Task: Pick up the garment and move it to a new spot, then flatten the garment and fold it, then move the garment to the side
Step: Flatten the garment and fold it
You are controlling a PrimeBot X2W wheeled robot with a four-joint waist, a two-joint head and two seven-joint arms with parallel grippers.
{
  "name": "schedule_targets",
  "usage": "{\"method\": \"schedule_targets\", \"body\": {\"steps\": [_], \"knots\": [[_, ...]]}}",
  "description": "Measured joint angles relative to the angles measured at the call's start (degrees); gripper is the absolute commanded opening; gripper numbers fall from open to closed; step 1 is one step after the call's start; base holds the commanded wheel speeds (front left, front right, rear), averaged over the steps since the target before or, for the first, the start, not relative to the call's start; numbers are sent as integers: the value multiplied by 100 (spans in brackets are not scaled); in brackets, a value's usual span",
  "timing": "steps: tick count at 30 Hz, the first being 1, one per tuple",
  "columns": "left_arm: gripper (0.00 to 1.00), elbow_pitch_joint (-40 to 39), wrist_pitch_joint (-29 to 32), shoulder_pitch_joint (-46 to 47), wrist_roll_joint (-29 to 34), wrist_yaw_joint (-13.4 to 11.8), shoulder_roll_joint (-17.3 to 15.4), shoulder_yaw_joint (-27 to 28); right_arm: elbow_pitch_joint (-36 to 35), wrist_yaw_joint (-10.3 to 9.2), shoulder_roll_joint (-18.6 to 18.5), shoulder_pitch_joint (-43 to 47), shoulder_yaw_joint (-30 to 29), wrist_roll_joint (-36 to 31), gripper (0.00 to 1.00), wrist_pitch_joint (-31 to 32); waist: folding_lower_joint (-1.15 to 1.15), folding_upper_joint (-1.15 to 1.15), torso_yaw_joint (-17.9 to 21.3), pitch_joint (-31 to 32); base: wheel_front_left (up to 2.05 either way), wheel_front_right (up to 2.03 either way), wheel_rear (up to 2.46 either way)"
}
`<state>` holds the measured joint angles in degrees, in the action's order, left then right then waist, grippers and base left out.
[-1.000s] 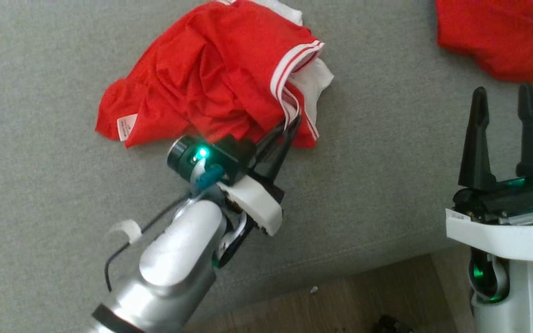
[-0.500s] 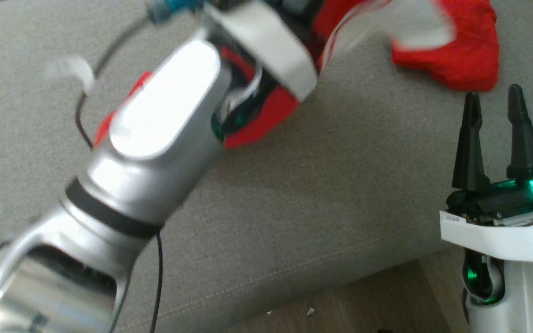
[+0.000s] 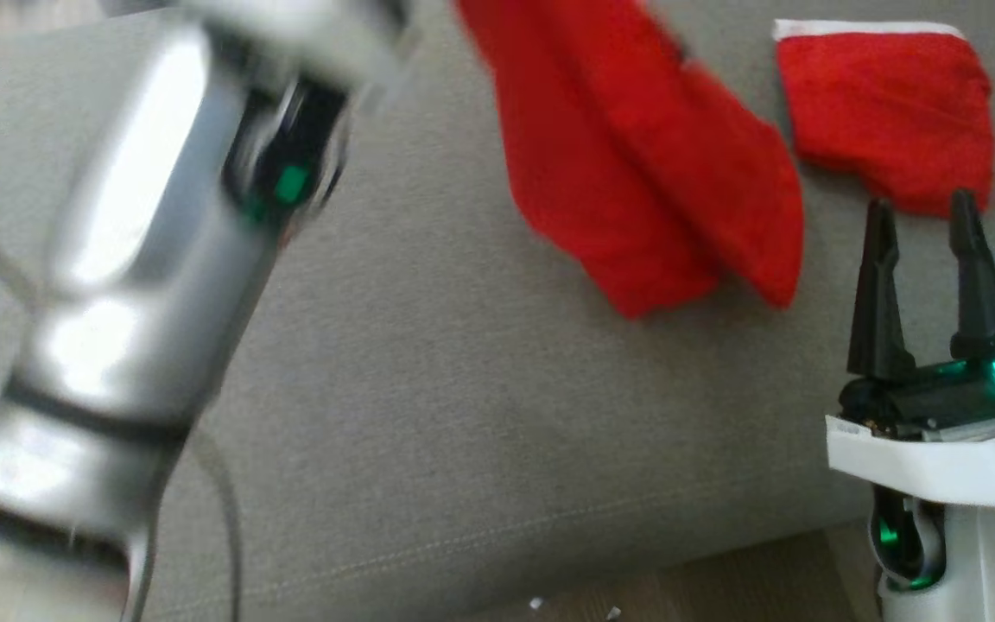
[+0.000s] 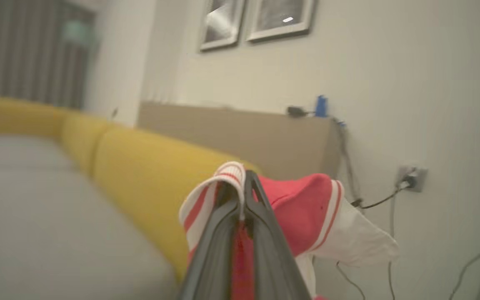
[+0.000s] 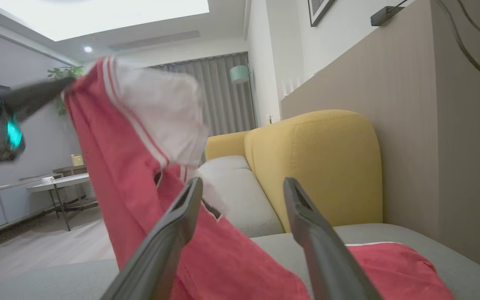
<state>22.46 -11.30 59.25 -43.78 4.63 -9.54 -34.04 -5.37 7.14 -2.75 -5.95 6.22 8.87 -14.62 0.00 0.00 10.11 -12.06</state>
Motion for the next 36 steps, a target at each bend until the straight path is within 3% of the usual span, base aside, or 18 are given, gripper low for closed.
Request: {"method": "schedule_targets", "body": {"steps": [5,10,17,18,19,20,28,36], "knots": [[0,-2,-185,-1917,-365,-264,-544,364,56,0,0,124,-13,-170,100,0,0,0,-289,-5,0,0,0],[0,-30,-296,-2956,-444,-491,-888,991,422,0,-1,126,167,-165,100,0,0,0,-437,-112,0,0,0],[0,-73,-299,-4039,-345,-623,-757,2103,950,0,-1,132,336,-204,100,1,0,0,-569,-169,0,0,0],[13,-40,-299,-4154,-308,-639,-701,2216,966,0,-1,132,347,-205,100,1,0,0,-578,-165,0,0,0],[47,38,-299,-4244,-259,-665,-657,2264,979,0,-1,132,348,-205,100,1,0,0,-586,-161,0,0,0],[97,119,-299,-4318,-194,-667,-624,2299,989,0,-1,132,347,-207,100,1,0,0,-593,-156,0,0,0],[100,393,-299,-4485,816,-1002,-676,2401,1024,0,-1,131,386,-261,100,1,0,0,-595,-160,0,0,0],[100,-1039,-300,-4490,2970,-1423,-1015,2236,1045,0,-1,119,435,-260,100,1,0,0,-503,-289,0,0,0]]}}
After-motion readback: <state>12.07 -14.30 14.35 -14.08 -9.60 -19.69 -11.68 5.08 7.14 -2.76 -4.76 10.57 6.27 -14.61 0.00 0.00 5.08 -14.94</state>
